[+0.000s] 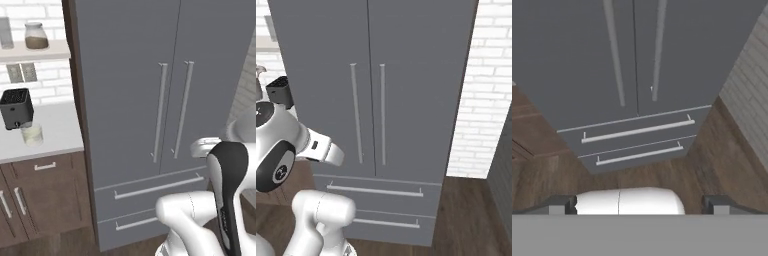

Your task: Grab a lemon wedge from the fridge and one ice cube from the ice bowl, and put them in the glass of lemonade.

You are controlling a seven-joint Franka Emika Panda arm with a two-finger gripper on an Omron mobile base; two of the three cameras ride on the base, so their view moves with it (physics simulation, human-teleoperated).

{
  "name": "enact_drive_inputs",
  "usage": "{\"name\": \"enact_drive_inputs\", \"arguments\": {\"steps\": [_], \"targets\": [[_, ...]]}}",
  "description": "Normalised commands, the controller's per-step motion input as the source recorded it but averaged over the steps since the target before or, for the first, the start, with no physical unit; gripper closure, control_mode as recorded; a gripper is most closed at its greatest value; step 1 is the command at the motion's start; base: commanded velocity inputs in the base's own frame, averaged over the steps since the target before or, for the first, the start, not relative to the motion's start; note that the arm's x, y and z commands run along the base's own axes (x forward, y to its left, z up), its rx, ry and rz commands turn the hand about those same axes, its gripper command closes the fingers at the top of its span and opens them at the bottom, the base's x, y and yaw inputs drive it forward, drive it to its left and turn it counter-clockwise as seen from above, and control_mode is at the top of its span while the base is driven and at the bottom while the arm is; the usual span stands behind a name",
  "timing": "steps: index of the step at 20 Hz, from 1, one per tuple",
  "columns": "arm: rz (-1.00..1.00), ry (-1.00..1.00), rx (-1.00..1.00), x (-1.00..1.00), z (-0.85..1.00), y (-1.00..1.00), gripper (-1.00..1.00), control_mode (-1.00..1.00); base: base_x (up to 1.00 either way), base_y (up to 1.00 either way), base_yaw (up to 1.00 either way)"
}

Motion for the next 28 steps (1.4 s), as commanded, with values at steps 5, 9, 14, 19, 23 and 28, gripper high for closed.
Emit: {"name": "enact_drive_inputs", "arguments": {"steps": [5, 9, 14, 19, 23, 28], "targets": [[0.0, 0.0, 0.0, 0.0, 0.0, 0.0, -1.0, 1.0, -0.51, -0.22, 0.0], [0.0, 0.0, 0.0, 0.0, 0.0, 0.0, -1.0, 1.0, -0.27, -0.22, 0.0], [0.0, 0.0, 0.0, 0.0, 0.0, 0.0, -1.0, 1.0, 0.19, -0.12, 0.0], [0.0, 0.0, 0.0, 0.0, 0.0, 0.0, -1.0, 1.0, 0.39, -0.23, 0.03], [0.0, 0.0, 0.0, 0.0, 0.0, 0.0, -1.0, 1.0, 0.09, -0.4, 0.05], [0.0, 0.0, 0.0, 0.0, 0.0, 0.0, -1.0, 1.0, 0.01, -0.27, 0.03]]}}
